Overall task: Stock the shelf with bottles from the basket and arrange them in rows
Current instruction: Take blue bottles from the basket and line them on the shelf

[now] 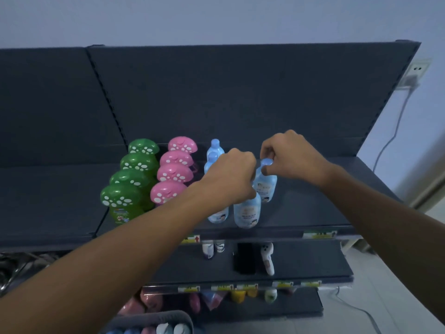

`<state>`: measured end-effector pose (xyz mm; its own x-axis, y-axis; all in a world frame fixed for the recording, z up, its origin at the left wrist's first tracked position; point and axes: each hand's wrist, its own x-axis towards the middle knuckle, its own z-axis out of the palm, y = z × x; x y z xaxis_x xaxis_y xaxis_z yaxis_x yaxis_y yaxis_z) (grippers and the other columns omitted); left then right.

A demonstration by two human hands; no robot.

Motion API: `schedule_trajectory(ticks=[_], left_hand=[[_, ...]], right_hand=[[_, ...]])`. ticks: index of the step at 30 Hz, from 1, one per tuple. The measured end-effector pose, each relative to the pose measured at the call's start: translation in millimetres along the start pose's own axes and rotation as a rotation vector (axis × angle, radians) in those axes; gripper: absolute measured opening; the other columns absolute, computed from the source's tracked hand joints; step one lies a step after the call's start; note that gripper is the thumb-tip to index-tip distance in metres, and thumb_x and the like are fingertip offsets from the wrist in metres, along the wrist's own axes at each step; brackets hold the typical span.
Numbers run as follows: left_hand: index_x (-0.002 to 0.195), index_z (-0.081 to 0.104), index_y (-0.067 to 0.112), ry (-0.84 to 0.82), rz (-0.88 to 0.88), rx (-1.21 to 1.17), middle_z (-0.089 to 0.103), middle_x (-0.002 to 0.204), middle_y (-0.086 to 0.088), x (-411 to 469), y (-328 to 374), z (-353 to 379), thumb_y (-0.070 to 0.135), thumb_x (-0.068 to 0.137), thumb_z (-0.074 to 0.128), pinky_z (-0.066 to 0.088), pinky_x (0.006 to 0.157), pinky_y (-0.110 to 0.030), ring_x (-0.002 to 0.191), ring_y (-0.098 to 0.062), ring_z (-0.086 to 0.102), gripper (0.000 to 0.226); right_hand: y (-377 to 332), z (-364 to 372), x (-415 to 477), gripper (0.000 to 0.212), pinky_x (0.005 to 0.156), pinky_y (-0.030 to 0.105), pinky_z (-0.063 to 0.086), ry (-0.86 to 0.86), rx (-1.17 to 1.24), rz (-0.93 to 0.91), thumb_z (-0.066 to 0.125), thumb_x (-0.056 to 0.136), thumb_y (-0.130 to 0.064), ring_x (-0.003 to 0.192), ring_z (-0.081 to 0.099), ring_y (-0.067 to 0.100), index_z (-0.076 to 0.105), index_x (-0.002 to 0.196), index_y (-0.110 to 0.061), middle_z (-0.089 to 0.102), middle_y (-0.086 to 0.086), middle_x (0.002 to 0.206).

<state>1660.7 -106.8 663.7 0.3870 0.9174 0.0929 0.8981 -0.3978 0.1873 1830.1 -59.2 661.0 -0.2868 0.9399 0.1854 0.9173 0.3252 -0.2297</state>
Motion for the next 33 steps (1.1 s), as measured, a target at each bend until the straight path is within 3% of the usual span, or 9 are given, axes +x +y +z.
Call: schedule_trajectory(ticks=[12, 20, 33], left_hand=[[0.091, 0.077, 0.019, 0.062, -0.141, -0.042, 0.070, 0.086, 0.003, 63.1, -15.4, 18.7, 0.018, 0.077, 0.073, 0.058, 0.076, -0.039, 0.087, -0.017, 0.060, 0.014], [0.101, 0.076, 0.023, 0.049, -0.231, -0.078, 0.068, 0.100, -0.001, 100.6, -28.9, 28.8, 0.023, 0.077, 0.076, 0.059, 0.082, -0.040, 0.096, -0.023, 0.063, 0.024], [0.104, 0.075, 0.020, 0.054, -0.286, -0.096, 0.068, 0.102, -0.003, 124.4, -51.0, 47.8, 0.021, 0.081, 0.072, 0.057, 0.086, -0.040, 0.102, -0.027, 0.060, 0.023]], right_hand=[[32.7, 12.1, 69.2, 0.016, 0.075, 0.037, 0.059, -0.035, 0.007, -0.039, 0.076, 0.070, -0.026, 0.082, 0.065, 0.018, 0.071, 0.086, -0.024, 0.065, -0.007, 0.085], [44.6, 26.8, 111.0, 0.018, 0.077, 0.039, 0.059, -0.044, 0.024, -0.050, 0.078, 0.073, -0.025, 0.085, 0.066, 0.019, 0.072, 0.089, -0.023, 0.067, -0.005, 0.088], [46.8, 55.0, 150.1, 0.013, 0.079, 0.039, 0.058, -0.068, 0.048, -0.073, 0.078, 0.076, -0.023, 0.086, 0.065, 0.019, 0.071, 0.087, -0.022, 0.068, -0.004, 0.088]])
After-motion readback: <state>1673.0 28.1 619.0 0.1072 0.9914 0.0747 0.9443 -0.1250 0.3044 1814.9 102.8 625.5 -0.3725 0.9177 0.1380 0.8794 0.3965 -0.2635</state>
